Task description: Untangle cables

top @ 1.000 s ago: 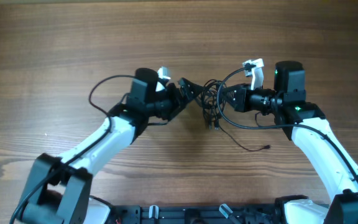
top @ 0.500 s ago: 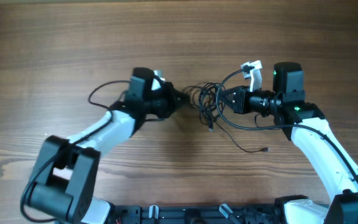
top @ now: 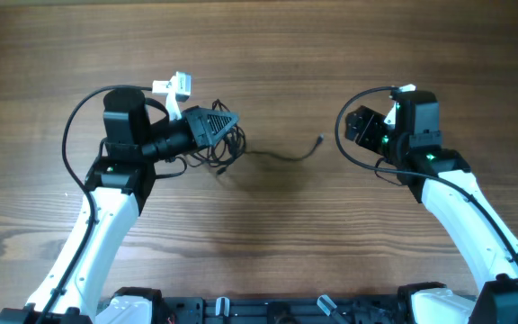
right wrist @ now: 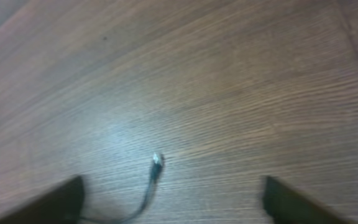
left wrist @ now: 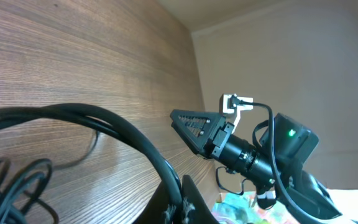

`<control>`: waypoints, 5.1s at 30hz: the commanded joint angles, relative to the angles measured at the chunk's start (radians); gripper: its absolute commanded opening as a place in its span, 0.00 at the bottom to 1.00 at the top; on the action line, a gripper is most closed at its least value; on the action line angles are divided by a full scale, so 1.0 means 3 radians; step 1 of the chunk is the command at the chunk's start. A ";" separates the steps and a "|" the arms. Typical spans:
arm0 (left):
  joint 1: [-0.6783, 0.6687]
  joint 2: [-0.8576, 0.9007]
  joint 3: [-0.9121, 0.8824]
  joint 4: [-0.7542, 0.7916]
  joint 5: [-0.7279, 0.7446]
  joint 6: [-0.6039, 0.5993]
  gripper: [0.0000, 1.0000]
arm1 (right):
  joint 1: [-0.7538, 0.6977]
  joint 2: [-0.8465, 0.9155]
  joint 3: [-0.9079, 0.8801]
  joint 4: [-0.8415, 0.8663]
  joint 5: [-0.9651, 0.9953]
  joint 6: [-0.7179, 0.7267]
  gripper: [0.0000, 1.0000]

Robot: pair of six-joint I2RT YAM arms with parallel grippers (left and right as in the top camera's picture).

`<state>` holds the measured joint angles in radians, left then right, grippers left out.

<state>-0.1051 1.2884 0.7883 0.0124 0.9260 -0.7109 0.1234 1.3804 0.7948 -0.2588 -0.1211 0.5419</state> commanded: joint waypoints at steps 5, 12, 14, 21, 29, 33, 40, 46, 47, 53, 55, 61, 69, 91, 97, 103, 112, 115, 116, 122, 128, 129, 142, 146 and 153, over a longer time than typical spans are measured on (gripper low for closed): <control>0.0009 -0.0018 0.0004 0.0031 -0.0010 0.0350 0.04 | 0.0003 0.0013 0.0005 -0.0178 0.0145 0.0060 1.00; 0.0009 -0.0018 0.0004 -0.0033 -0.0009 0.0249 0.04 | 0.0003 0.0013 0.0005 -0.0186 0.0145 0.0061 1.00; 0.0008 -0.0018 0.0004 -0.0031 -0.0039 0.0251 0.04 | 0.0003 0.0013 0.0005 -0.0186 0.0145 0.0061 1.00; 0.0009 -0.0019 0.0004 -0.0032 -0.0259 0.0249 0.04 | 0.0003 0.0013 0.0005 -0.0186 0.0145 0.0061 0.99; -0.0103 -0.0018 0.0004 0.0472 -0.0097 0.0131 0.04 | 0.0003 0.0013 0.0005 -0.0186 0.0145 0.0061 1.00; -0.0331 0.0003 0.0004 0.1179 -0.0122 -0.0001 0.04 | 0.0003 0.0013 0.0005 -0.0172 0.0144 0.0080 1.00; -0.0725 0.0281 0.0004 0.1221 -0.0465 -0.0001 0.04 | 0.0003 0.0013 0.0005 -0.0177 -0.0148 0.1596 1.00; -0.0713 0.0308 0.0004 0.1256 -0.0464 -0.0015 0.04 | 0.0003 0.0013 0.0005 -0.0268 -0.0383 0.1768 0.95; -0.0712 0.0308 0.0004 0.1254 -0.0464 -0.0017 0.04 | 0.0003 0.0013 0.0005 -0.0263 -0.0371 0.1740 0.94; -0.0712 0.0308 0.0004 0.1254 -0.0465 -0.0017 0.04 | 0.0003 0.0013 0.0005 -0.0031 -0.1226 0.0519 1.00; -0.0702 0.0306 0.0004 0.1258 -0.0464 -0.0029 0.04 | 0.0003 0.0013 0.0005 -0.0025 -0.1235 0.0266 1.00; -0.0656 0.0306 0.0004 0.1247 -0.0351 -0.0201 0.04 | 0.0003 0.0013 0.0005 -0.0184 -0.0966 0.0323 1.00; -0.0656 0.0306 0.0004 0.1635 -0.0057 -0.0735 0.04 | 0.0158 0.0032 0.0005 0.0534 -0.1898 -0.0696 0.96; -0.0362 0.0306 0.0004 0.2441 0.1729 -0.1048 0.04 | -0.1128 0.0121 0.0005 0.0202 -0.0931 -0.0225 0.04; -0.0053 0.0306 0.0004 0.2438 0.1629 -0.0872 0.04 | -0.1616 0.0121 0.0005 -0.0113 -0.0970 -0.0221 0.04; -0.0209 0.0306 0.0004 0.1734 0.0224 -0.0872 0.07 | -0.1623 0.0121 0.0005 -0.0154 -0.1953 -0.0217 0.67; -0.1101 0.0533 0.0004 0.1162 -0.1012 -0.0825 0.26 | -0.1213 0.0121 0.0005 -0.0193 -0.2281 -0.0313 1.00; -0.1312 0.0664 0.0004 0.1143 -0.1244 -0.0607 0.61 | -0.1190 0.0121 0.0005 -0.0258 -0.2199 -0.0310 0.99; -0.1343 0.0688 0.0004 0.1069 -0.1391 -0.0607 0.77 | -0.1190 0.0121 0.0005 -0.0253 -0.2129 -0.0312 1.00; -0.1331 0.0715 0.0004 0.0160 -0.2230 -0.0609 0.86 | -0.1190 0.0121 0.0005 -0.0249 -0.1517 -0.0312 1.00; -0.1343 0.0715 0.0004 0.0075 -0.2275 -0.0608 0.98 | -0.1190 0.0121 0.0005 -0.0224 -0.0980 -0.0310 1.00; -0.1345 0.0715 0.0004 0.0111 -0.2252 -0.0609 0.98 | -0.1190 0.0121 0.0005 -0.0167 -0.0980 -0.0301 1.00; -0.1651 0.1198 0.0004 0.0696 -0.2164 -0.0830 0.79 | -0.0922 0.0121 0.0004 -0.0838 -0.1981 0.0229 0.96; -0.1701 0.1437 0.0004 0.0971 -0.2152 -0.0975 0.66 | -0.0350 0.0121 0.0004 -0.0839 -0.1422 0.0660 0.74; -0.1703 0.1532 0.0005 0.1320 -0.2162 -0.0975 0.65 | 0.0257 0.0121 0.0004 -0.0838 -0.0454 0.1155 0.34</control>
<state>-0.6117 1.7329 0.7860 0.3996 0.2779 -0.9951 0.1726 1.4094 0.7933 -0.5121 -0.4091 0.8188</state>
